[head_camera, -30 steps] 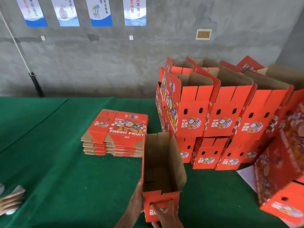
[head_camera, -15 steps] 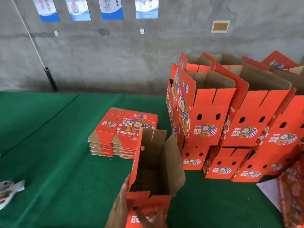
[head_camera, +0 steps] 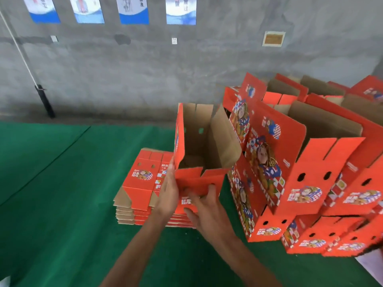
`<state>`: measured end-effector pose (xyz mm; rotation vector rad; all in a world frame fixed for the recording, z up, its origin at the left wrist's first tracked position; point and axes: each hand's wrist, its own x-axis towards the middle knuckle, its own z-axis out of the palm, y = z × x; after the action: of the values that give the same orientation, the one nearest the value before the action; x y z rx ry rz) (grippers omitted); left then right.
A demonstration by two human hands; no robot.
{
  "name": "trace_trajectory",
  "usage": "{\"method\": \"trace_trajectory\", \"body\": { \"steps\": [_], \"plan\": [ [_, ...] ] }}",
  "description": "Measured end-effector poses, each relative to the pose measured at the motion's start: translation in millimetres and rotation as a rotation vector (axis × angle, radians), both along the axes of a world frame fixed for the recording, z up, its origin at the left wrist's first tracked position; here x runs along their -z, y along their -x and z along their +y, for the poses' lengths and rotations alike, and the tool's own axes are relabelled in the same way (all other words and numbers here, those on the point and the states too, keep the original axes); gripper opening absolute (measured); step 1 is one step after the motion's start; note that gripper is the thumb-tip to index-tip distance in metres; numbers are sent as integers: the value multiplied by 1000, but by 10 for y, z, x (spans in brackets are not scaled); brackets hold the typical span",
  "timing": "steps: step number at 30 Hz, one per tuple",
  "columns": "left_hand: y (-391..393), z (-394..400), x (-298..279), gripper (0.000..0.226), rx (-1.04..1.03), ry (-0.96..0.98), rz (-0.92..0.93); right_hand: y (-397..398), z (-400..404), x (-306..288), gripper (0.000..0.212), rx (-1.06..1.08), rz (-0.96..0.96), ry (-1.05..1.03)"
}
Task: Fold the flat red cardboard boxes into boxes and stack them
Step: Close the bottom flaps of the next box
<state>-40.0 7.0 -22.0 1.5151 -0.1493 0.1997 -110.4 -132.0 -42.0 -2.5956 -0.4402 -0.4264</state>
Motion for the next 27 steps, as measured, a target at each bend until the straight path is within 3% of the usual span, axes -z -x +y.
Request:
{"method": "trace_trajectory", "body": {
  "steps": [2, 4, 7, 9, 14, 18, 27],
  "plan": [
    [-290, -5, -271, 84, -48, -150, 22, -431, -4, -85, 56, 38, -1, 16],
    [-701, -39, -380, 85, 18, -46, 27, -854, -1, -174, 62, 56, -20, 53],
    [-1317, -52, -420, 75, 75, -37, 49, -1486, -49, -222, 69, 87, -37, 109],
    [-1725, -135, -457, 80, 62, -36, 91, -1856, -79, -234, 70, 129, -25, 133],
    [-2548, -267, -300, 107, 95, 7, 159, -2756, -146, -101, 70, 207, 29, 206],
    [-3229, -371, -146, 95, 52, 0, 157, -3415, -213, 33, 67, 195, 42, 164],
    [-4639, -711, 404, 98, 137, -64, 197, -4768, -453, 576, 66, 262, 90, 130]
  ]
}}
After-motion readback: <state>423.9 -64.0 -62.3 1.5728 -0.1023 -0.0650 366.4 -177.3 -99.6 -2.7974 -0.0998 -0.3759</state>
